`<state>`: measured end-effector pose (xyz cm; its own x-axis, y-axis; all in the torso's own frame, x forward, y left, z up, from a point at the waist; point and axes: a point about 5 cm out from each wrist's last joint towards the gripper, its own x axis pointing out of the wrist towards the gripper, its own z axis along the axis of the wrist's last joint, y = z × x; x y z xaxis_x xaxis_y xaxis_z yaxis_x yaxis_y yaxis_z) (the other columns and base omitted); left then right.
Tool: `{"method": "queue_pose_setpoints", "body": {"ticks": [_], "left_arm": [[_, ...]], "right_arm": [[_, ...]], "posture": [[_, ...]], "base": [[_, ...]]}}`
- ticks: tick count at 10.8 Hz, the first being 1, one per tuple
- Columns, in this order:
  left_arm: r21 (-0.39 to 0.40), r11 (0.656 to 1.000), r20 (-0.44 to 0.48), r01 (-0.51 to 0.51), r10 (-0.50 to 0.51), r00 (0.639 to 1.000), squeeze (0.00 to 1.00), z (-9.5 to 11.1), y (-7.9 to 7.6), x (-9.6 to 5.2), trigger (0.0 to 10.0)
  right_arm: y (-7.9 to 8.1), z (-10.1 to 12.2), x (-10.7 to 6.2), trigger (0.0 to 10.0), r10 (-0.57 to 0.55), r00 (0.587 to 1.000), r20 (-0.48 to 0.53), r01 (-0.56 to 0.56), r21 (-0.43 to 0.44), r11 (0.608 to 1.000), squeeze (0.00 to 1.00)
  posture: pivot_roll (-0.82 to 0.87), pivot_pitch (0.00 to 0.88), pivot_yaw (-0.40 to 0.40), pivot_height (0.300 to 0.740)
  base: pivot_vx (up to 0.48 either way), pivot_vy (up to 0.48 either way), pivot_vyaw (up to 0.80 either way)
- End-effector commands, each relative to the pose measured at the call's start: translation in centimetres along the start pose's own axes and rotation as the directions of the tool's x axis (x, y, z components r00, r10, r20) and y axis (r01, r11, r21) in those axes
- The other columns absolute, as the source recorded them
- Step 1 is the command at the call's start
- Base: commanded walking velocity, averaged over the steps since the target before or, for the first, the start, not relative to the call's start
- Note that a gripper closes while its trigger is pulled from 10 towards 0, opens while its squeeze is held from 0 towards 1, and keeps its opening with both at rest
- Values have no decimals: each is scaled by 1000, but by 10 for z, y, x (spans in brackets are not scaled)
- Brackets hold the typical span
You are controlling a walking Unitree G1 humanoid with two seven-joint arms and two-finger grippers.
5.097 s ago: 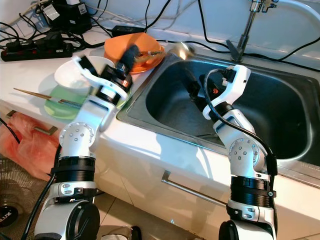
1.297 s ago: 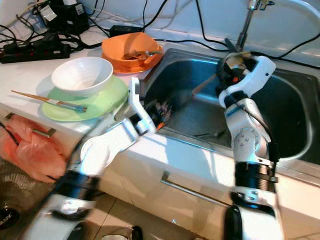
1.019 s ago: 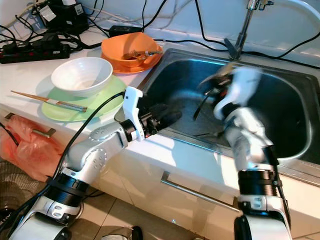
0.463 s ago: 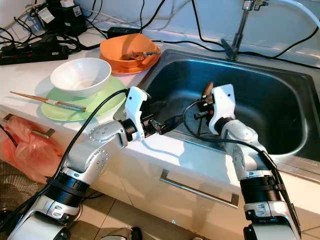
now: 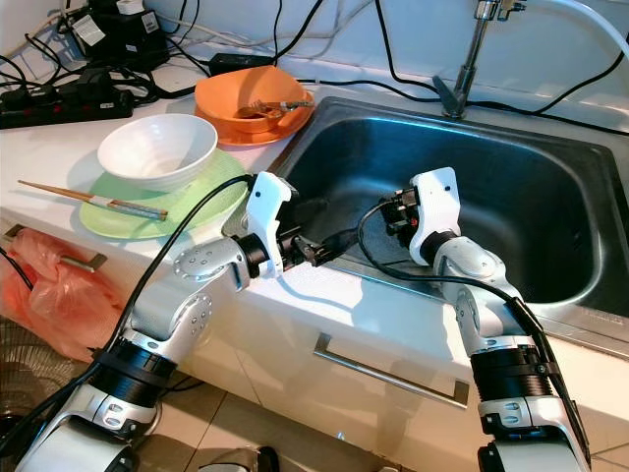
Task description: Kitchen organization
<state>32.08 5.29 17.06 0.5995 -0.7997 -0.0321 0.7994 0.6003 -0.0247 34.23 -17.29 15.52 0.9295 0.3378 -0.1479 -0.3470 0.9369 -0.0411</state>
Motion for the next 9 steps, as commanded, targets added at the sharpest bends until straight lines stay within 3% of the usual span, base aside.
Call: {"method": "queue_pose_setpoints", "body": {"ticks": [1, 3, 4, 5, 6, 7, 9], "left_arm": [[26, 999, 11, -34, 34, 999, 1000, 3, 4, -3, 10000], [110, 979, 78, -171, 163, 984, 1000, 15, 12, -11, 10000], [150, 953, 140, -264, 243, 960, 1000, 21, 15, -17, 10000], [131, 918, 200, -375, 346, 917, 1000, 23, 20, -25, 10000], [183, 862, 240, -472, 426, 872, 1000, 22, 24, -35, 10000], [167, 810, 282, -562, 507, 814, 1000, 27, 30, -44, 10000], [121, 774, 314, -622, 564, 764, 1000, 33, 33, -51, 10000]], "right_arm": [[0, 8, 1, 10000, -10, 999, 43, 10, -15, 1000, 1000], [-4, 29, -2, 10000, -46, 987, 154, 36, 67, 997, 1000], [-3, 34, -4, 10000, -34, 985, 169, 18, 97, 995, 1000], [1, 38, -5, 10000, -4, 981, 192, -17, 105, 994, 1000], [3, 37, -6, 10000, 3, 981, 194, -23, 102, 995, 1000], [4, 35, -6, 10000, 4, 982, 188, -23, 103, 994, 1000], [4, 34, -7, 10000, 8, 983, 184, -29, 110, 993, 1000]], "posture": [[3, 49, 46, 740], [5, 48, 45, 740], [8, 49, 43, 740], [10, 51, 42, 740], [11, 50, 40, 740], [16, 49, 35, 740], [21, 50, 32, 740]], "base": [[0, 0, 0], [0, 0, 0], [0, 0, 0], [0, 0, 0], [0, 0, 0], [0, 0, 0], [0, 0, 0]]}}
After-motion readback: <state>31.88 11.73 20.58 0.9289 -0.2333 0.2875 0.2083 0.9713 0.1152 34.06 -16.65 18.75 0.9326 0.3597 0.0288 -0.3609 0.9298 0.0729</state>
